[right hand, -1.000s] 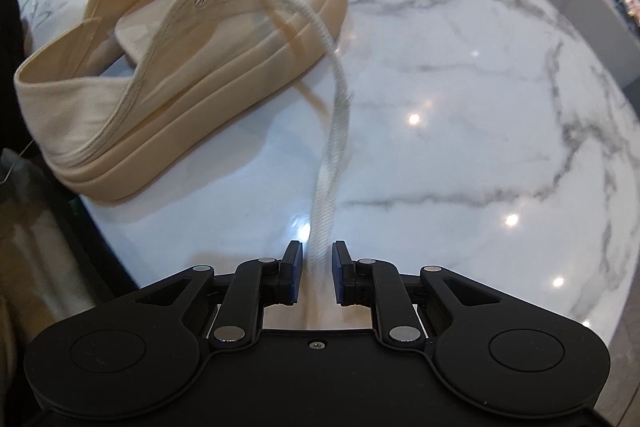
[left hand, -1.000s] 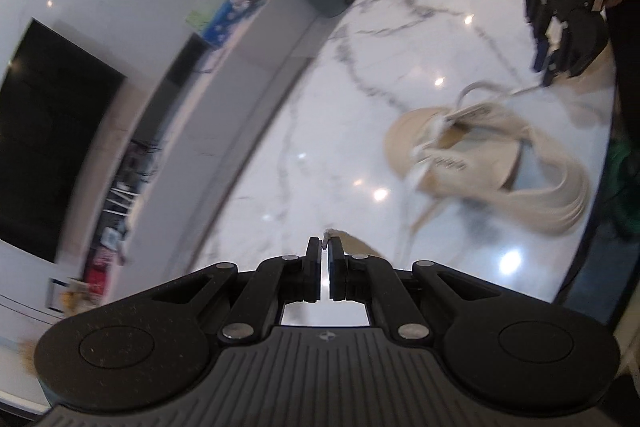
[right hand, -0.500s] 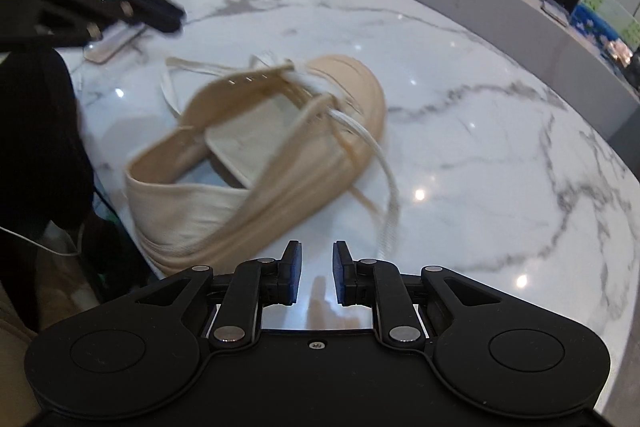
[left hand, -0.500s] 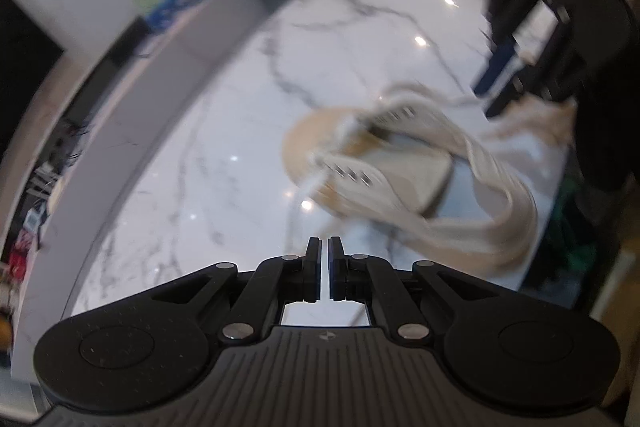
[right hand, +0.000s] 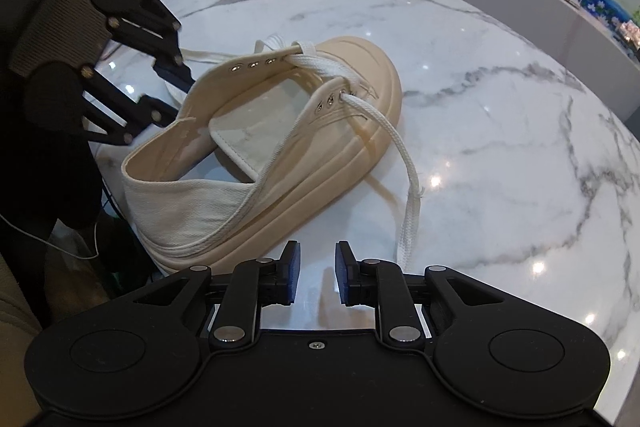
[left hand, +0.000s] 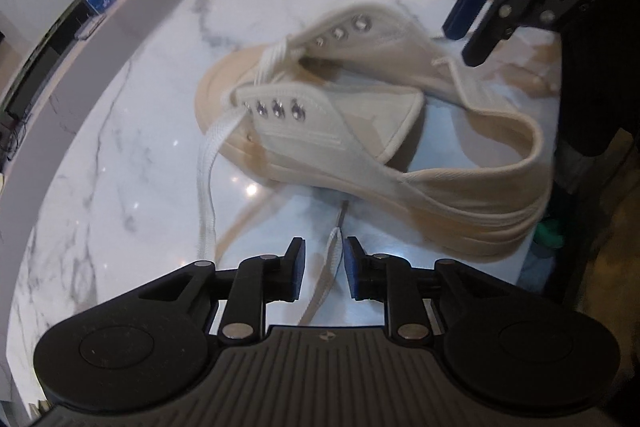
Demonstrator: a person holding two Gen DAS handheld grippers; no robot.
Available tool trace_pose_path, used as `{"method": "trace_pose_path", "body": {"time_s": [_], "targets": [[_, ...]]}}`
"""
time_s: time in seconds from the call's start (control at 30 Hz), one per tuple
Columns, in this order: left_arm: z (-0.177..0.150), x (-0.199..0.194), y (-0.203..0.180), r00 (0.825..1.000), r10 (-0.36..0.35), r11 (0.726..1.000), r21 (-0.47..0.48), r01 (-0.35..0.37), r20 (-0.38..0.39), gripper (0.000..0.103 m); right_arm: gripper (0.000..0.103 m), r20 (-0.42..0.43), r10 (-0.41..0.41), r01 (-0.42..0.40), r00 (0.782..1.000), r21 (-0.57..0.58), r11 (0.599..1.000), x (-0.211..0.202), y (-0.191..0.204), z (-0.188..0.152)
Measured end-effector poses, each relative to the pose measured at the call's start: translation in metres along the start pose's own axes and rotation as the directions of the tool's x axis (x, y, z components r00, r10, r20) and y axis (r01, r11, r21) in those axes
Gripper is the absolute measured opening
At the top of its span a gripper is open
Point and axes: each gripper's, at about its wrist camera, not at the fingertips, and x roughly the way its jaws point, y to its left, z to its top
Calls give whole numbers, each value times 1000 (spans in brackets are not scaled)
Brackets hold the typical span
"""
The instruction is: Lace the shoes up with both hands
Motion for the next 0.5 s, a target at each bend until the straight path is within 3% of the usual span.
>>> {"method": "trace_pose_path", "body": {"time_s": [0.3,0.43,0.5], "targets": [[-6,2,6,999,-34,997,-74,34,6,19,19,7,-4,4,1000,-1,1000,3,0,3],[-8,2,8,998,-58,992,-108,60,21,3,19,14,-12,12,1000,1,1000,4,-1,6],[-10,2,7,998,-51,990,-133,54,28,1,19,14,-19,19,1000,-6,1000,5,0,6]]}}
